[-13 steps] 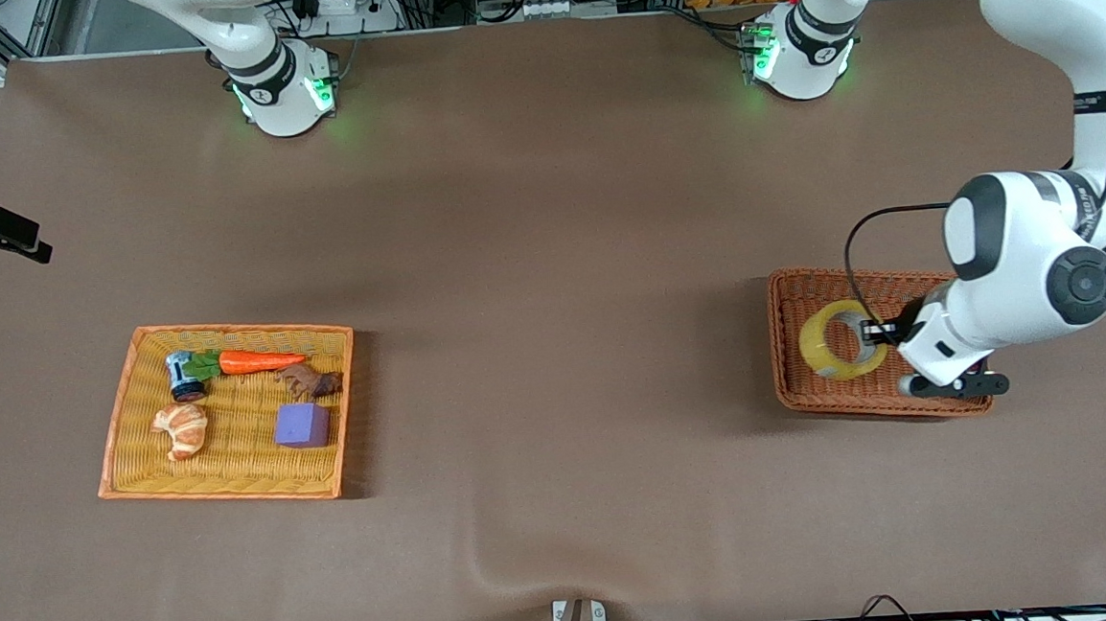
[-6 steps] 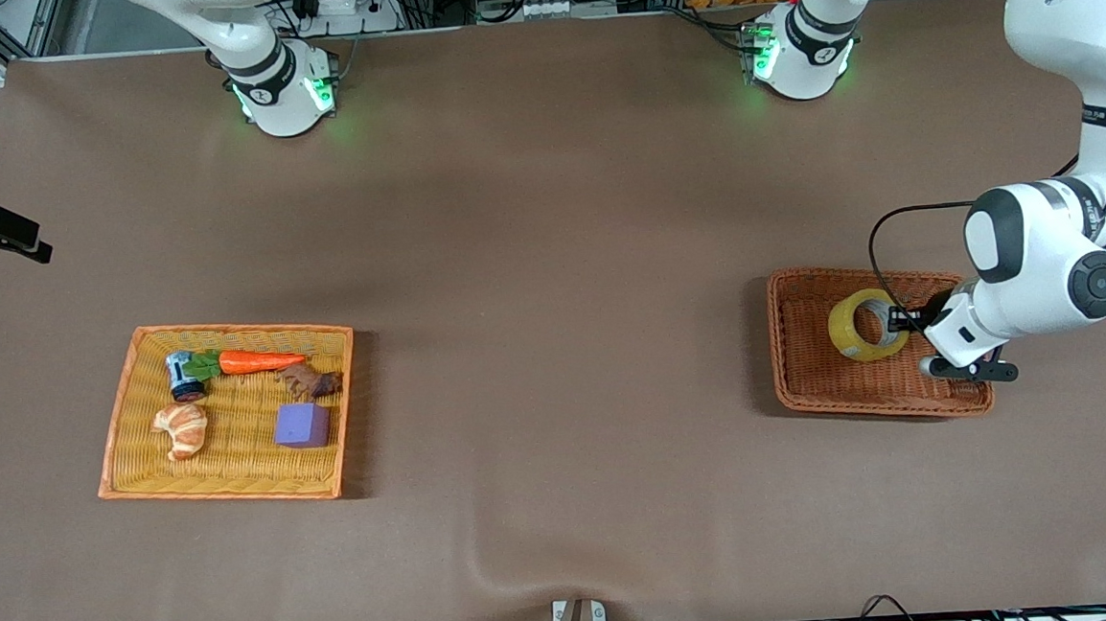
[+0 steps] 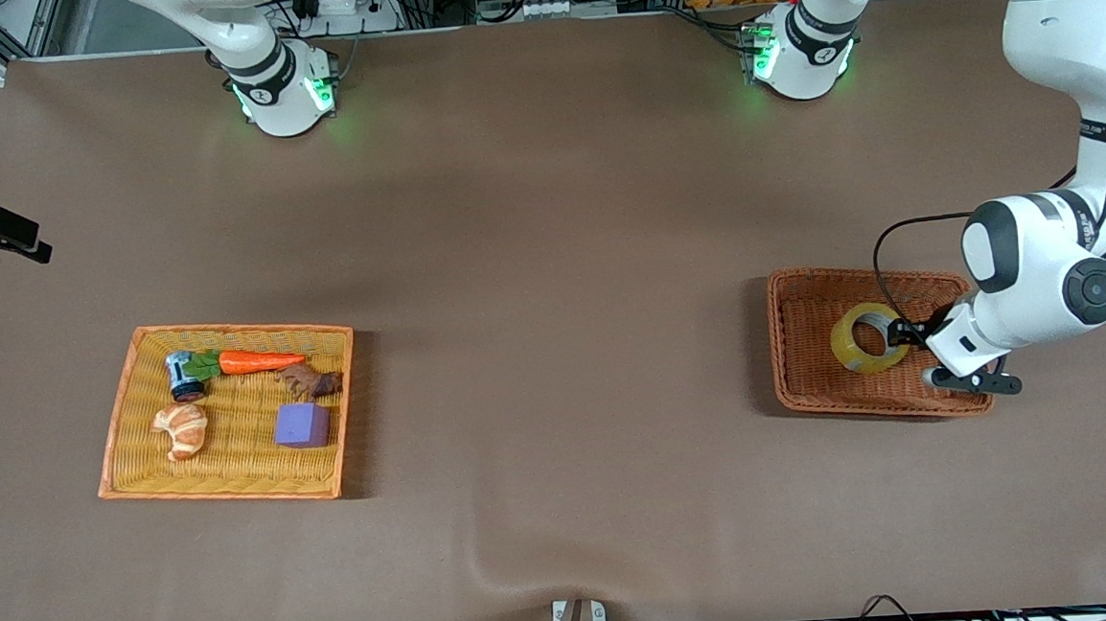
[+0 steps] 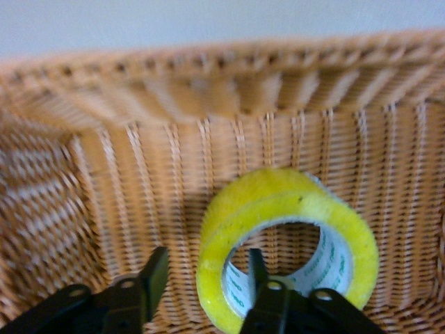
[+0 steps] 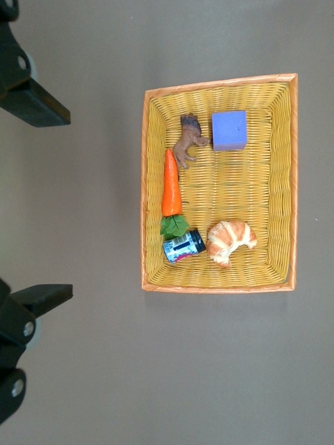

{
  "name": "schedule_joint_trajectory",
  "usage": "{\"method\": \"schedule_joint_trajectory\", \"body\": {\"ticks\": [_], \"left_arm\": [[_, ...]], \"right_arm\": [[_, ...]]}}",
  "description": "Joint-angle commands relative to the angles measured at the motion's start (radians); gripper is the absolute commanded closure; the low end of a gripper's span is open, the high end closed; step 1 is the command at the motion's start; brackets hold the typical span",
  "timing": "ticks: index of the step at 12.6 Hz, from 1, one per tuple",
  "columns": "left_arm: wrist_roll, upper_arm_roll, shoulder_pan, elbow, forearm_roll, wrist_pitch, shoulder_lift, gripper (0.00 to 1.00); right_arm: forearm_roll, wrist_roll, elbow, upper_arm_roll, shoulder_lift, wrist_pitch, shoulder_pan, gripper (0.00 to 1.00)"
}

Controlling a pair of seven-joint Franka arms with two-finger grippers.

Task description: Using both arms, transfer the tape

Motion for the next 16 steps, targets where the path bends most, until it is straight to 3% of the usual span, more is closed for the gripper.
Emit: {"method": "schedule_joint_trajectory", "body": {"ticks": [1,4,5,8,9,12,16], "left_arm": [[0.014,-0.011,-0.004,0.078,0.031,-0.015,-0.048,0.0],[0.002,-0.04,0.004,0.097,0.016,-0.019,-0.161,0.0],[0.003,-0.05,0.001,0.148,0.016,-0.019,-0.181,0.0],[-0.027,-0.086,-0.008,0.409,0.007,-0.299,-0.172,0.0],[-0.072,-0.109,-0.008,0.437,0.011,-0.393,-0.18,0.0],[-0.29,-0.133,-0.03,0.443,0.02,-0.574,-0.279,0.0],[-0.384,-0.138,-0.064,0.445,0.175,-0.624,-0.312,0.0]], "right_arm": [[0.002,0.008,0.004,0.01,-0.008,-0.009,-0.024,0.0],[0.002,0.005,0.004,0.01,-0.005,-0.011,-0.033,0.0],[0.002,0.003,0.004,0.011,-0.005,-0.008,-0.033,0.0],[0.002,0.002,0.006,0.01,-0.005,-0.007,-0.035,0.0],[0.002,0.002,0.006,0.01,-0.005,-0.006,-0.036,0.0],[0.002,0.0,0.006,0.01,0.001,-0.007,-0.041,0.0],[0.002,-0.001,0.006,0.01,0.007,-0.006,-0.059,0.0]]}}
